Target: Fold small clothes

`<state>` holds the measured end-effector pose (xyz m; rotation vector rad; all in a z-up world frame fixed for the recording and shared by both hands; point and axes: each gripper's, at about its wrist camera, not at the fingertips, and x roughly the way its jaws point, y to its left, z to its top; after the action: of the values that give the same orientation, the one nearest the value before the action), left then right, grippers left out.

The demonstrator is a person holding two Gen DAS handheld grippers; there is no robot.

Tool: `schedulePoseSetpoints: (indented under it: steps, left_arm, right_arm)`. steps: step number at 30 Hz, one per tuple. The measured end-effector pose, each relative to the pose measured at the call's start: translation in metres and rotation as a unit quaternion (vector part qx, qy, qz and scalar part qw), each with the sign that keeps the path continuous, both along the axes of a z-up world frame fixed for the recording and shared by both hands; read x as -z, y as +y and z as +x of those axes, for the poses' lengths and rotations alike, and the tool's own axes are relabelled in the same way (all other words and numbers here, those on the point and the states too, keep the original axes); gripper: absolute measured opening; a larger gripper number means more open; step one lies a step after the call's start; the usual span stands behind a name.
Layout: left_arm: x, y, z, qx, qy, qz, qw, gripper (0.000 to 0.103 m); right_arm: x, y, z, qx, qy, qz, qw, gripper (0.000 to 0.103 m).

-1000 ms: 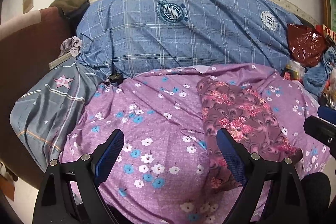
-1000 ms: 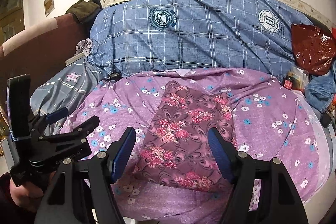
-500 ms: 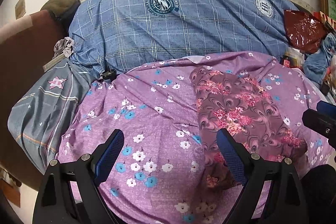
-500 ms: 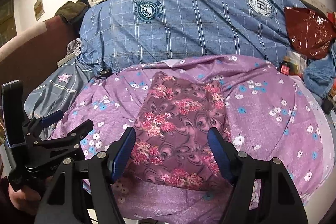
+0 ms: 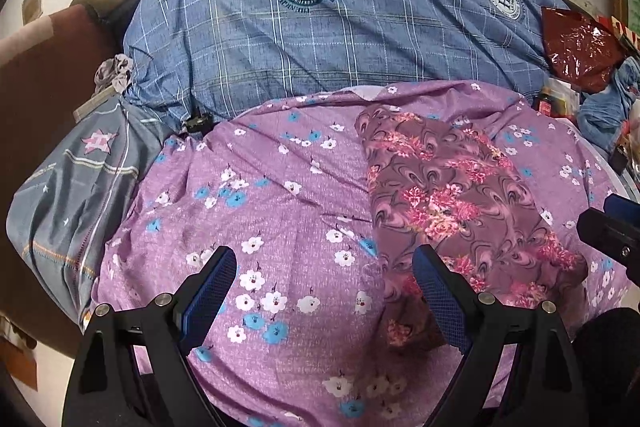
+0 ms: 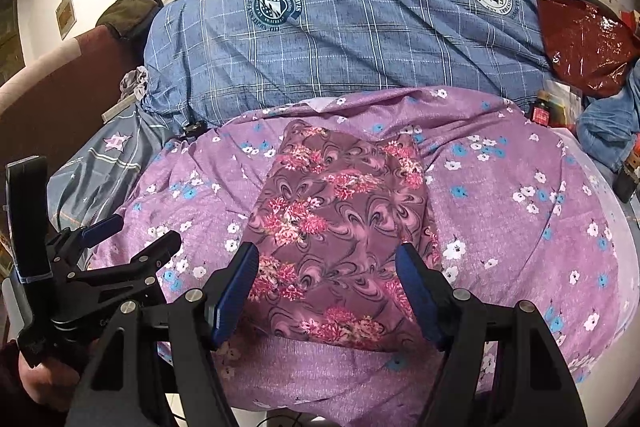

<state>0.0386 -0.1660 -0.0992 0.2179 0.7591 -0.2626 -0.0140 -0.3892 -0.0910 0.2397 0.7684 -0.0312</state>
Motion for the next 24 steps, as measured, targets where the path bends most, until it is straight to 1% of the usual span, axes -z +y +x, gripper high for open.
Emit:
schedulePoseSetpoints:
  steps: [15,24]
  left_arm:
    - [0.006,0.007,0.006,-0.005,0.006,-0.009,0.9999,0.091]
    - [0.006,0.015,0.009,-0.011,0.006,-0.017,0.9998,0.091]
  right_arm:
    - [0.002,0.005,0.004,0.008,0.014,-0.003,1.000,0.073]
    - [0.001,0.017,0.010,0.002,0.022,-0.013,1.000,0.073]
